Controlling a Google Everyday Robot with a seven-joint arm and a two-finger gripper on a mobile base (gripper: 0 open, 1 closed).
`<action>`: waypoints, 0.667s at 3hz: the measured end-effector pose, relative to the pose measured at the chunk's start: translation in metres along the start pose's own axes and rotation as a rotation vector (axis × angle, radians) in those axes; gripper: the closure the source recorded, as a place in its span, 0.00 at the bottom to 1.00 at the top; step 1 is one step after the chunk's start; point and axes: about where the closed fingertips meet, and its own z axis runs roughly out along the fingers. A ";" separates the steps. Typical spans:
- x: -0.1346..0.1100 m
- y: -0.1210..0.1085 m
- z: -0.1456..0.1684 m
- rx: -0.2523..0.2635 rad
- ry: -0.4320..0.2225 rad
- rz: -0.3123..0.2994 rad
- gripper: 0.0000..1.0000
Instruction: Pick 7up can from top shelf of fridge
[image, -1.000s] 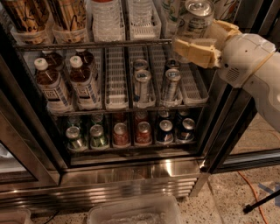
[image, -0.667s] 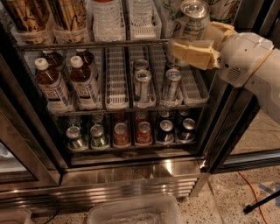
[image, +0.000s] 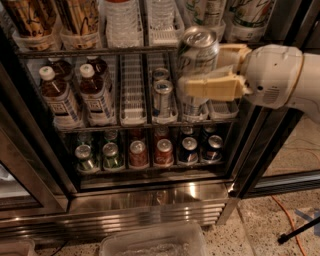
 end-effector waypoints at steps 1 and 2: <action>0.006 0.035 -0.003 -0.108 0.025 0.058 1.00; 0.004 0.062 -0.004 -0.152 0.032 0.131 1.00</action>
Offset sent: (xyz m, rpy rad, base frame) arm -0.0819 0.0299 -0.0204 0.0513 0.2465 0.1699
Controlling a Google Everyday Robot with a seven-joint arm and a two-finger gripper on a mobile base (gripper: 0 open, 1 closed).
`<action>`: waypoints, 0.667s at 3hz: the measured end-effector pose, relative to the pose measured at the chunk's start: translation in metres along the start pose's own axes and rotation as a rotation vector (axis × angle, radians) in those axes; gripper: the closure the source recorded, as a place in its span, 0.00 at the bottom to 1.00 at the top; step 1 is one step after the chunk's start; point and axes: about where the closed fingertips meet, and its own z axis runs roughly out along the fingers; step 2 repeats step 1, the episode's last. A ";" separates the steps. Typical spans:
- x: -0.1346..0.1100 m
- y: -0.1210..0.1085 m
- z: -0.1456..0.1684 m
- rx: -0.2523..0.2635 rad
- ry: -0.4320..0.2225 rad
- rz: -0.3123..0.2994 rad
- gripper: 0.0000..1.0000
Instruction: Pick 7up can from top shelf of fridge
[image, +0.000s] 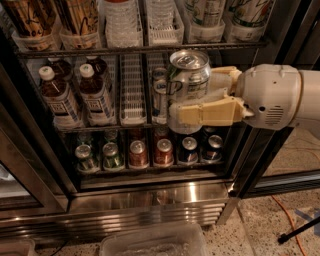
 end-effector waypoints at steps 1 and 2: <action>0.000 0.002 0.000 -0.003 0.000 0.006 1.00; 0.000 0.002 0.000 -0.003 0.000 0.006 1.00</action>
Offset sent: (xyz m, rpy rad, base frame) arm 0.0000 0.0000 0.0000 0.0000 0.0000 0.0000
